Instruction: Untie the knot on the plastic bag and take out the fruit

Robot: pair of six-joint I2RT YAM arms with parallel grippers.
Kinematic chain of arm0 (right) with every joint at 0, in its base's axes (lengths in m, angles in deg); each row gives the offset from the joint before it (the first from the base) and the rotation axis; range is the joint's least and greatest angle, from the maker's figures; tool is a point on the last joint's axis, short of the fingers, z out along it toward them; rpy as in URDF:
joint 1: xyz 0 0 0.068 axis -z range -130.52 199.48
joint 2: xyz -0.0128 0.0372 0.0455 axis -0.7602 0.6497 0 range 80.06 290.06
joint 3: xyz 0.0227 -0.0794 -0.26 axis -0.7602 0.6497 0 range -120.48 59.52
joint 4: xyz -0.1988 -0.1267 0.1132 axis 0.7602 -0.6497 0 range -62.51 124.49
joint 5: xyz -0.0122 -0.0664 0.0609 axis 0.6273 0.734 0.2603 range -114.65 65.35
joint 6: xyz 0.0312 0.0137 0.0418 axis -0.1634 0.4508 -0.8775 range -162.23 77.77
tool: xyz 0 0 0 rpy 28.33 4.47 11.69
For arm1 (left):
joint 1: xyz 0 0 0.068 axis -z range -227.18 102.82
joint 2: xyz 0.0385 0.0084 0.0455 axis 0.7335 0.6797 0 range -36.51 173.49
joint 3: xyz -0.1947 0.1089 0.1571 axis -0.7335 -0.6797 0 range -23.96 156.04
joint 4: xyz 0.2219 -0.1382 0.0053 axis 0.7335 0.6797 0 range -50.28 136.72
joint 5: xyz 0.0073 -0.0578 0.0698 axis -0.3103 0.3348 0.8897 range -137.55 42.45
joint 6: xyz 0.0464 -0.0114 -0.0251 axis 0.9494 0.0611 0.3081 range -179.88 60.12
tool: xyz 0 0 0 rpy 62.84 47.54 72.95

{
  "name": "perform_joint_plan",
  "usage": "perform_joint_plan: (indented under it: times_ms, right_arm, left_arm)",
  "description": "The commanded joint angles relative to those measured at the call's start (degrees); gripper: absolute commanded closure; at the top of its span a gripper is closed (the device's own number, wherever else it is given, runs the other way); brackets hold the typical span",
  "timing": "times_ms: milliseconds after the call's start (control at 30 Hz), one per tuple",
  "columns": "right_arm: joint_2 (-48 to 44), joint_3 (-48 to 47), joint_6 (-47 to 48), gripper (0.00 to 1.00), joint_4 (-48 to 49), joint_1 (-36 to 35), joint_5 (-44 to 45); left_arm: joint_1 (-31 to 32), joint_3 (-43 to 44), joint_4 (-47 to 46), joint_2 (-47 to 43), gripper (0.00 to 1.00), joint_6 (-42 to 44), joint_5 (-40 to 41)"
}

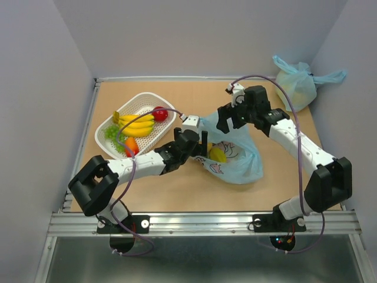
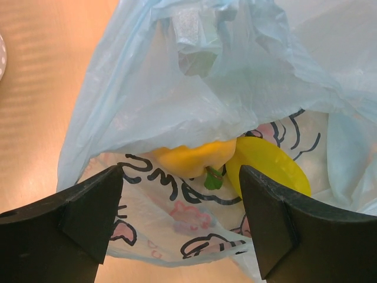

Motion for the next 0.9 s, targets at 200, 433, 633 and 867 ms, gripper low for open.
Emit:
perform_joint_plan:
  times_ms: [200, 433, 633, 867]
  right_arm:
    - [8.4, -3.6, 7.2, 0.12, 0.5, -4.7, -7.0]
    - [14.2, -7.2, 5.5, 0.87, 1.3, -5.1, 2.3]
    - [13.8, -11.2, -0.1, 1.00, 4.7, -5.2, 7.9]
    - [12.9, -10.2, -3.1, 1.00, 6.5, -5.5, 9.8]
  left_arm:
    - [-0.8, -2.1, -4.9, -3.4, 0.09, 3.8, -3.7]
    - [-0.9, -2.5, -6.9, -2.9, 0.09, 4.3, -4.3]
    - [-1.0, -1.2, -7.7, -0.5, 0.09, 5.2, -2.3]
    - [-2.0, 2.6, -6.3, 5.2, 0.09, 3.8, 0.1]
